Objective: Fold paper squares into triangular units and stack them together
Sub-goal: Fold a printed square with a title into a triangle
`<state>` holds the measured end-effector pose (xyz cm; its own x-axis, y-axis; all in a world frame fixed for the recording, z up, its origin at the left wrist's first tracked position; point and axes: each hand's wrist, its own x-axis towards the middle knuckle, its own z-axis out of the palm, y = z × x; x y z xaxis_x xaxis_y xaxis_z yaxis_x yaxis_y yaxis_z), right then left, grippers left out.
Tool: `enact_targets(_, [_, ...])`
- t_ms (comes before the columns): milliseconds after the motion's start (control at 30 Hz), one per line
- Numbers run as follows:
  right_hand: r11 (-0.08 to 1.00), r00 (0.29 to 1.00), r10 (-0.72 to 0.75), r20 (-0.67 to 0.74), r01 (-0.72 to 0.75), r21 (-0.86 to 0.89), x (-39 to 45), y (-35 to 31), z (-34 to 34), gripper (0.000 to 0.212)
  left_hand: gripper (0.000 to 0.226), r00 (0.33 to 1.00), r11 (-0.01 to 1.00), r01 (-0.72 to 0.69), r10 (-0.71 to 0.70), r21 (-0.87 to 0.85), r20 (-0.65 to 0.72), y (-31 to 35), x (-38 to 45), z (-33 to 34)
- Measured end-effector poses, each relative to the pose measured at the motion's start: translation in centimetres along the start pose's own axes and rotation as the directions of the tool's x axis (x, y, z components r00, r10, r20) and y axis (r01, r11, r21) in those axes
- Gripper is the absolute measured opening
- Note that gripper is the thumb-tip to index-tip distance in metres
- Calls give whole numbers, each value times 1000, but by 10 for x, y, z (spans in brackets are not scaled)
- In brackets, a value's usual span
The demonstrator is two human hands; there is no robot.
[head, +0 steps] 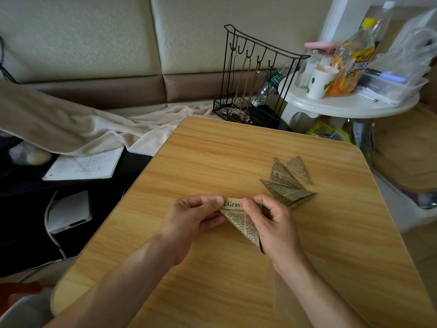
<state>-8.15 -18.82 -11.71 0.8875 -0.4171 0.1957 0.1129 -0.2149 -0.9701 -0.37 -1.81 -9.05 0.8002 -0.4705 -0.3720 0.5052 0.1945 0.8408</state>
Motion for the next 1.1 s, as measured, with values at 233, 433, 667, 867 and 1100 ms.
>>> enact_targets(233, [1000, 1000, -7, -13, 7, -15, 1, 2, 0, 27, 35, 1000, 999, -2, 1, -53, -10, -1, 0, 1])
enact_targets(433, [1000, 1000, 13, -17, -13, -10, 1, 2, 1, 25, 28, 1000, 994, 17, -17, -112, -2, -1, 0, 1])
enact_targets(667, [1000, 1000, 25, -18, -25, 7, 1, 0, -1, 25, 39, 1000, 999, -18, 18, -40, 0, 0, 0, 1])
enact_targets(867, [999, 999, 38, -21, -38, -10, 0, 1, 0, 25, 39, 999, 999, -39, 39, -9, -35, 0, 1, 1])
enact_targets(1100, [999, 999, 32, -20, -33, -6, 1, 0, 1, 23, 31, 1000, 997, -17, 15, -76, -28, -1, 0, 0])
